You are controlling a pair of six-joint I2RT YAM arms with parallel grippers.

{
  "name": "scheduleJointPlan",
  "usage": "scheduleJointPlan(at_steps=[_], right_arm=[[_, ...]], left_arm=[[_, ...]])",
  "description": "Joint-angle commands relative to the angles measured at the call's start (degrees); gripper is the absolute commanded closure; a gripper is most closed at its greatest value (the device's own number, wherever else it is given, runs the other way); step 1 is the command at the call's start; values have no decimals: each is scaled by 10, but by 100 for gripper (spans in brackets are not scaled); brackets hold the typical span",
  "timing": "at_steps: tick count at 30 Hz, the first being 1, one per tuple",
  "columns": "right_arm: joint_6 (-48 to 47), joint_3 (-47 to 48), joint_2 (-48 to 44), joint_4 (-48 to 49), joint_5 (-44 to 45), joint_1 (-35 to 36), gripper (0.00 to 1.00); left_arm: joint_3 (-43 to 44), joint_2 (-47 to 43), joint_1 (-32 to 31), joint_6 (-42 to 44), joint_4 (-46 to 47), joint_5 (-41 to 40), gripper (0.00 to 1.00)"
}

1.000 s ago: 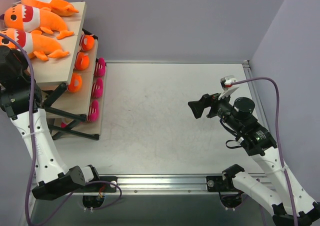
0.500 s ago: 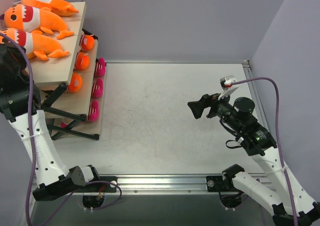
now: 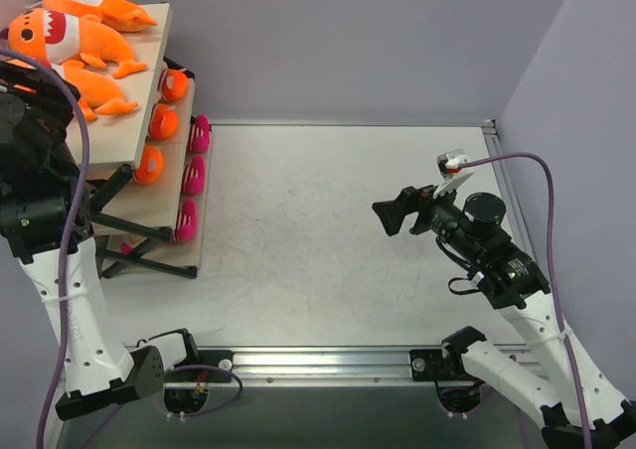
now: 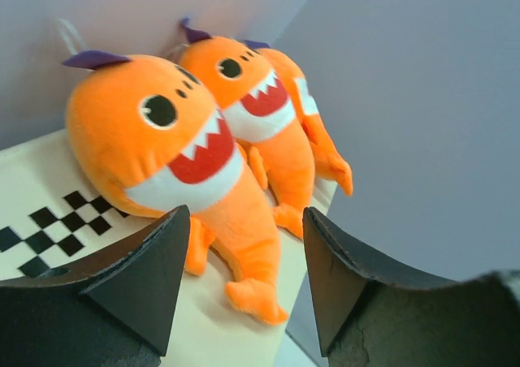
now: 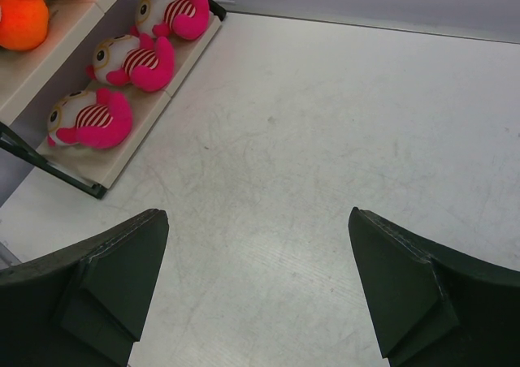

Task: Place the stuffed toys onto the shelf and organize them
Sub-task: Place the stuffed toy onto shelf

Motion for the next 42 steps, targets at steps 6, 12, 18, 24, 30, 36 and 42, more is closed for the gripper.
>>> scheduleJointPlan(at_steps=[6,12,18,24,30,36,42], right_arm=[[10,17,26,34,-7,4,1],[24,24,45,37,1,4,0],[33,36,56,32,30,4,0],[34,60,75,13,43,4,1],[37,69,87,7,44,4,1],[40,63,93,15,40,4,0],[41,58,94,18,32,4,1]], left_arm=[[48,10,-137,181,-10,16,34],[69,51,-212,247,-23,2,34],[98,110,-235,284,-27,-4,30],[106,149,-234,282,-13,15,25],[116,171,-234,297,-24,-3,23],[101,172,-220,295,-26,-6,22],[105,175,-213,291,-52,-8,21]])
